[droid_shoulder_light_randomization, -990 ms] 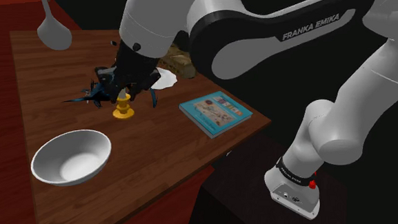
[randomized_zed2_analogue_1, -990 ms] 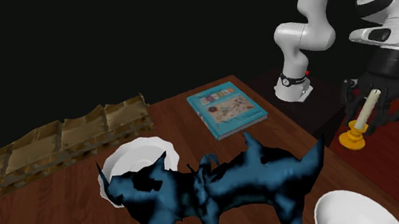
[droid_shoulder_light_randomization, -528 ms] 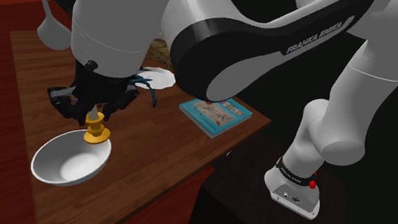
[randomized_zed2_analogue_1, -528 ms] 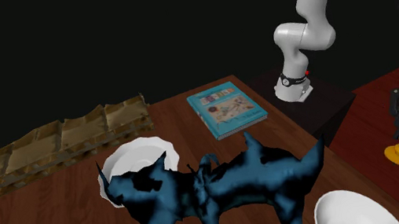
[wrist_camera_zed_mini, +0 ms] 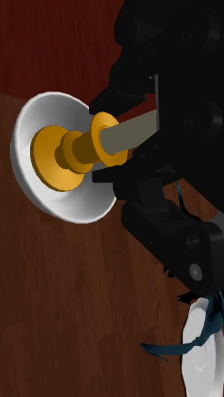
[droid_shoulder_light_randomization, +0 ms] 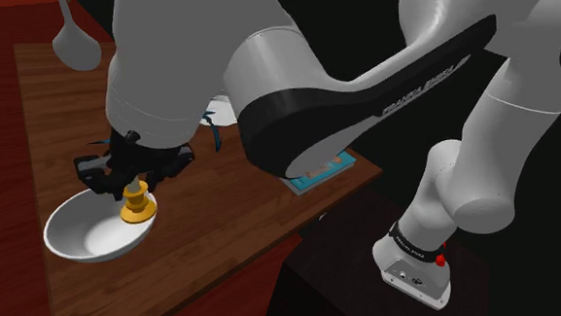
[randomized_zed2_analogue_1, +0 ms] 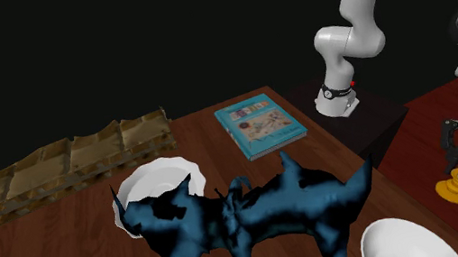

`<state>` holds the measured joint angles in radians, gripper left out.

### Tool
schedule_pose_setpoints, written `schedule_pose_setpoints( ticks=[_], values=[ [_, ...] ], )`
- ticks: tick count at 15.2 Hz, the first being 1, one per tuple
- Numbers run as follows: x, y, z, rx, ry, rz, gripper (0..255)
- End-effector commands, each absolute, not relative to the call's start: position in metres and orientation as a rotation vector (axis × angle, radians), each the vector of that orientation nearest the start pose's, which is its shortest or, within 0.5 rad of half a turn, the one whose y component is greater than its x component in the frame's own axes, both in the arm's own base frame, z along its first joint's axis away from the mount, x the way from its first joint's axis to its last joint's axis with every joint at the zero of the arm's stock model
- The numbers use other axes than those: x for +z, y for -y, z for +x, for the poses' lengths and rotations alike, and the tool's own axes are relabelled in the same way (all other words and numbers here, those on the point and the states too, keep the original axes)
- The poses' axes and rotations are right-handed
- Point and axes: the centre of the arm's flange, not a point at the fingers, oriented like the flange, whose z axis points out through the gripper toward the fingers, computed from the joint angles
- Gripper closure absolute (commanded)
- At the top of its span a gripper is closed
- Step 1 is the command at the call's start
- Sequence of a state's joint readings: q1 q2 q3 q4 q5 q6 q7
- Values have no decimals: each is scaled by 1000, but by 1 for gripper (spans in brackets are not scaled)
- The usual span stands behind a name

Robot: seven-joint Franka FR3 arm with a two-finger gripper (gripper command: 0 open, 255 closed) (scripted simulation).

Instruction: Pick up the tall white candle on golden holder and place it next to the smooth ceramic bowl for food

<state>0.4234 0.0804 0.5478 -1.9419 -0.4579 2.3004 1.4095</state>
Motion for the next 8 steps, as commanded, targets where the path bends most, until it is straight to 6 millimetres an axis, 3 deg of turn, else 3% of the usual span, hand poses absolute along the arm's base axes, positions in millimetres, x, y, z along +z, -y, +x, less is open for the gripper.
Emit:
schedule_pose_setpoints(
  ticks=[1,8],
  values=[
    [468,-487,353,-633,-276,-2920,255],
    [431,-487,353,-633,-276,-2920,255]
  ],
)
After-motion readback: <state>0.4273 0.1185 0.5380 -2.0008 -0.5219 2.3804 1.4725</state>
